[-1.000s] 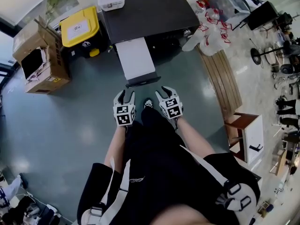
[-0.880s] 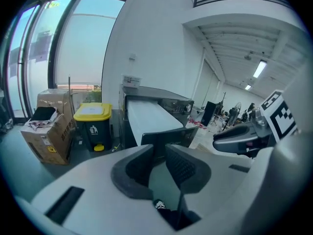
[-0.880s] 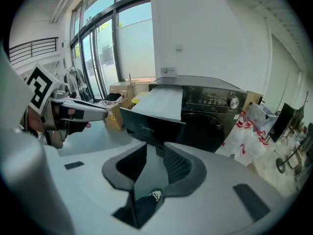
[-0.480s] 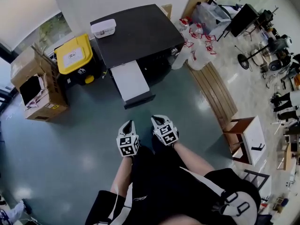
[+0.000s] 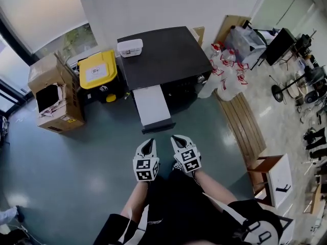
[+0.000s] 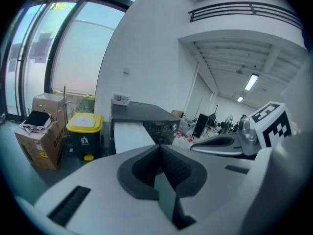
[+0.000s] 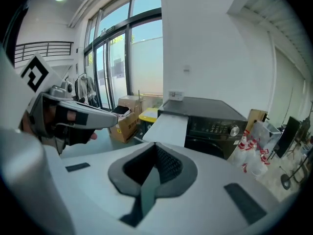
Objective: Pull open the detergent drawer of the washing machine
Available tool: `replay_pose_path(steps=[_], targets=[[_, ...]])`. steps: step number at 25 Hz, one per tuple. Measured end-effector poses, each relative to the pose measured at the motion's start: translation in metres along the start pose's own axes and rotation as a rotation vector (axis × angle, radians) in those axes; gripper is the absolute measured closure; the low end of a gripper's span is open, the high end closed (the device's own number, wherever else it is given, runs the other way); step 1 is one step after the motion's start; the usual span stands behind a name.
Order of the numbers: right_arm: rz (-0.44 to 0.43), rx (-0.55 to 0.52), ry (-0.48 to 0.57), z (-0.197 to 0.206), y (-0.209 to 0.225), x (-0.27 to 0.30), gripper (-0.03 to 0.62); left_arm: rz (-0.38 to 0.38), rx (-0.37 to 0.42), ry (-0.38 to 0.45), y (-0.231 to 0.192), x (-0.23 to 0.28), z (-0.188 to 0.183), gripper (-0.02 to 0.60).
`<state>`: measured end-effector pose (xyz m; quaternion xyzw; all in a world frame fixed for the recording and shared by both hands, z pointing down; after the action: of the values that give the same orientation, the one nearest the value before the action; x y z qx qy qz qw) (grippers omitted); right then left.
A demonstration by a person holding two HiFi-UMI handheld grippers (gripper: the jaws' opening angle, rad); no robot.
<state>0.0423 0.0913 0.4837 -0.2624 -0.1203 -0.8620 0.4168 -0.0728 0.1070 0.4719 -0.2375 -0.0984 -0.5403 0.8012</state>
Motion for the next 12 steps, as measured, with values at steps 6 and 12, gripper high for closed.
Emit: replay_pose_path(steps=[6,12], targets=[[0.024,-0.033,0.142,-0.072,0.018,-0.025,0.585,-0.016,0.035,0.153,0.016,-0.012,-0.076,0.560],[0.058,-0.061,0.279,-0.145,0.037,-0.051,0.585,-0.034,0.088,0.289,0.027,-0.028,-0.146,0.560]])
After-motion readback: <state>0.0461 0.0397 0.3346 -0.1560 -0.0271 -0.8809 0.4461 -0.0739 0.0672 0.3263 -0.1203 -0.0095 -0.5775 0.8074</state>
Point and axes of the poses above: the fingertips, and each gripper's own axes: x forward along the fingers, y to its right, z out of its underside, the point moved 3 cm from there along -x, backward along the fingers, and after that the axes turned 1 degree about -x, right-handed, at the moved point
